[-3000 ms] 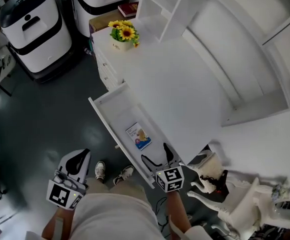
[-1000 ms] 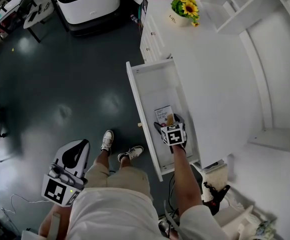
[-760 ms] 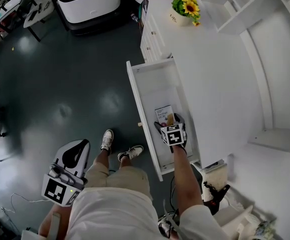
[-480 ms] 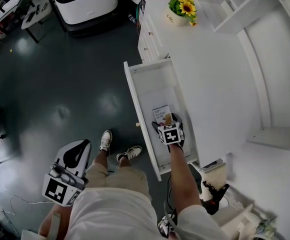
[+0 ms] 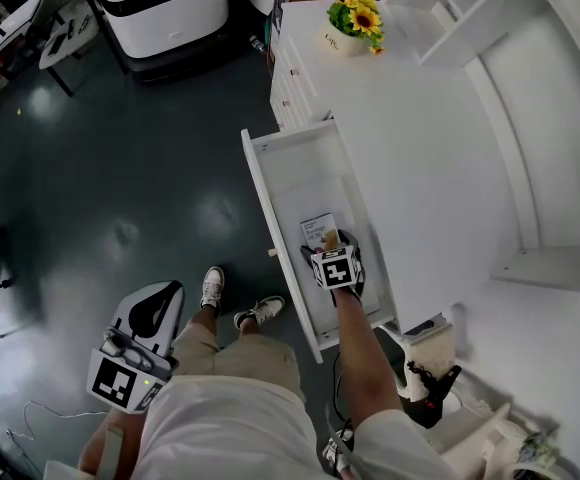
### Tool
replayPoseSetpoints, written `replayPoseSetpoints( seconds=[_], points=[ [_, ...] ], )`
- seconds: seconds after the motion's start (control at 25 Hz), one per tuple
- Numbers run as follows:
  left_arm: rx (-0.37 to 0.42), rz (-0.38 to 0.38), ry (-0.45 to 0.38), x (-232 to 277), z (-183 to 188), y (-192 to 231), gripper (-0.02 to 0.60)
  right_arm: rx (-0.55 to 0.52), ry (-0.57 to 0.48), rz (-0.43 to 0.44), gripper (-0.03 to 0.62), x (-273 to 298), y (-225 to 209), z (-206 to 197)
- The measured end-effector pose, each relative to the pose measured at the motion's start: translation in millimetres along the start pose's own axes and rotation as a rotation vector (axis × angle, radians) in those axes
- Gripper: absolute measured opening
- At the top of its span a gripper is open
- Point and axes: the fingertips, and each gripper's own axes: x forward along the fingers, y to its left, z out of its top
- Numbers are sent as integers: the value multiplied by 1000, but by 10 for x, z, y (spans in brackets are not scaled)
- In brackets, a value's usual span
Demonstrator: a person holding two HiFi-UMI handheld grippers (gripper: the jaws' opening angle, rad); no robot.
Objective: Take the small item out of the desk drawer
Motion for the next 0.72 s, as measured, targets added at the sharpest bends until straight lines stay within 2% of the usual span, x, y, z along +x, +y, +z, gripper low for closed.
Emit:
replayPoseSetpoints(
  seconds=[0.28,0.52,0.72],
  points=[
    [3,-21,-1,-9,1,19,14,70,0,-6,445,-63,35,-38],
    [2,-58,-11,6,18,65,14,221,-29,-4,445,-180,31,-105],
    [7,-120,-29,91,116,71,14,309,-73,-27,445,-397,4,-93]
  ],
)
